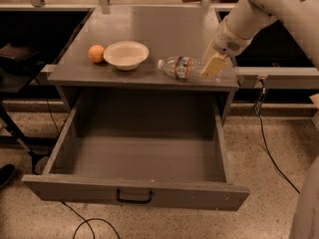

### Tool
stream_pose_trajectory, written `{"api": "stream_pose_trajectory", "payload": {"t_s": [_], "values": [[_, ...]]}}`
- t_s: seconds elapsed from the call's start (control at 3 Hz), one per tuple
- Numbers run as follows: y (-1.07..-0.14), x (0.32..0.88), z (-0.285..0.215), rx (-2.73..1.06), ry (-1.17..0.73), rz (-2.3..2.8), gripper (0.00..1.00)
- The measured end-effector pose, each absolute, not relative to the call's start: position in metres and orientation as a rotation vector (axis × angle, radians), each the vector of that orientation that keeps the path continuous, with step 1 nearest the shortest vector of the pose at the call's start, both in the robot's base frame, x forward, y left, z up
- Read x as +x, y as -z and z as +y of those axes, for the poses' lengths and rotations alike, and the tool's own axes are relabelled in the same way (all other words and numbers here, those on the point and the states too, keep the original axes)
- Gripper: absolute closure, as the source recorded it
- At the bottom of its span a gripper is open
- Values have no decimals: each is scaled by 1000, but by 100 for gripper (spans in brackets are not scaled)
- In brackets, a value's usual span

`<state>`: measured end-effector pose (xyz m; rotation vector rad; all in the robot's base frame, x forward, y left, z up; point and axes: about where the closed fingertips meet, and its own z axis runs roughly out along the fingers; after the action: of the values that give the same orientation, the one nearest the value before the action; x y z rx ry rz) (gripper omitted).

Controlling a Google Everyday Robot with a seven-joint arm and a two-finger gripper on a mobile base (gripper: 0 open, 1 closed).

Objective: Pick water bottle from top drawer and place on counter

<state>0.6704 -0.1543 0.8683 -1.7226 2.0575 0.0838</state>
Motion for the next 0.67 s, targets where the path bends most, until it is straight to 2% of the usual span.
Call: {"api": "stream_pose_trajectory", "payload": {"t_s": [0.33, 0.67], "values": [[-865, 678, -146, -1633, -147, 2024, 100], [-870, 688, -133, -1572, -148, 1982, 95]]}}
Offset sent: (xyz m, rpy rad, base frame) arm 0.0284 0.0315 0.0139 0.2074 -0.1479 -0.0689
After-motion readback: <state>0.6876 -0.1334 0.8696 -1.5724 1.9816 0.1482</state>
